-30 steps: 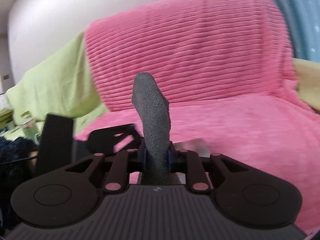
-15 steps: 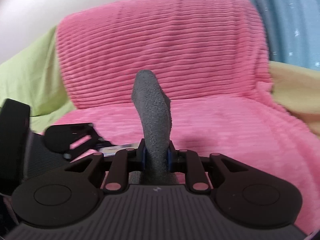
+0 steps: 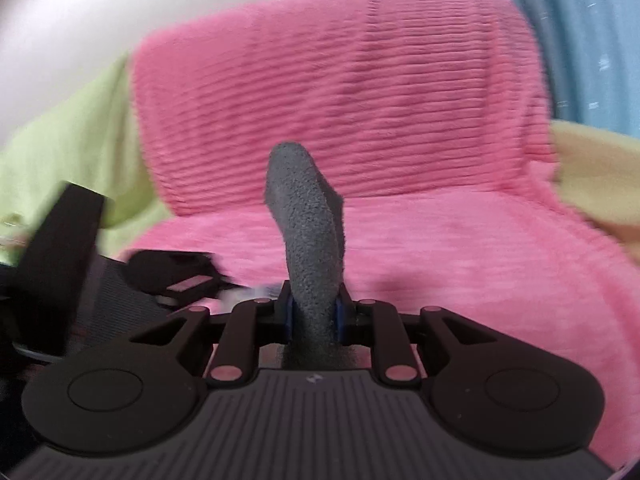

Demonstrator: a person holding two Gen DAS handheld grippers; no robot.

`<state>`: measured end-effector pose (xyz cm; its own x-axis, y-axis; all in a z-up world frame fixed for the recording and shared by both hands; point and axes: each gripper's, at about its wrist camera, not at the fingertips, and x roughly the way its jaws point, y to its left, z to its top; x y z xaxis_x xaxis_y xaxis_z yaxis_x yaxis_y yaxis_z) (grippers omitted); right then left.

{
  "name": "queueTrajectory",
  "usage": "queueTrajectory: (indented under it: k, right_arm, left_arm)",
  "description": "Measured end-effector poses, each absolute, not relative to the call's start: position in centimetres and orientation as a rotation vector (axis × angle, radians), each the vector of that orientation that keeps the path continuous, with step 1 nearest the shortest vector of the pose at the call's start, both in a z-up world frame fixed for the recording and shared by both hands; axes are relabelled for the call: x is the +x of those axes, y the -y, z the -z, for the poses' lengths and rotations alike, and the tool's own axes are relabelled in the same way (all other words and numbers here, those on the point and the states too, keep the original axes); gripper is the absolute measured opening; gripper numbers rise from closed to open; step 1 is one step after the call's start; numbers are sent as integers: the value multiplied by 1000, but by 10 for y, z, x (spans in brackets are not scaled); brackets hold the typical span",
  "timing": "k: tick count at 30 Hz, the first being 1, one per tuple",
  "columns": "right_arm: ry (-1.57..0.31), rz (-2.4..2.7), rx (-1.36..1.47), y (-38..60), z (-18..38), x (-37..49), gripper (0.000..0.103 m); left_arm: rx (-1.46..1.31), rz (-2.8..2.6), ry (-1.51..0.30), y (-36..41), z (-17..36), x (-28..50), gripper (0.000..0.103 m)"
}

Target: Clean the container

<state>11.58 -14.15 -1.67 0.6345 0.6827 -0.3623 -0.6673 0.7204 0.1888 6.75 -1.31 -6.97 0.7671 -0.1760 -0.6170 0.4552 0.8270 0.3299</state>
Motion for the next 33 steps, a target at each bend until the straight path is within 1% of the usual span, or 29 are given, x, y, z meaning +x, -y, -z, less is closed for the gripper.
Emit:
queueTrajectory:
  k: [2,8,19,25,29,33]
  right_arm:
    - [-417,-826,12,133,17,112,16]
    - [-405,-877,-13,122,23,114,16]
    - [-410,-643,-31,140,25,133,16]
    - [-421,-640,-13,146,25,132,16]
    - [-427,-633,-4,148,22,129,16]
    - [-424,-713,37,149,18,120,16]
  left_arm:
    - [502,359,-605,23,68,82,86]
    - [503,365,-619,24,69,86,86]
    - [546,359,-594,40,72,87,85]
    - [319,396,-705,27,67,108,88]
    - [368,382,-675,36,70,105,85]
    - [558,348,-566,55,75,94,85]
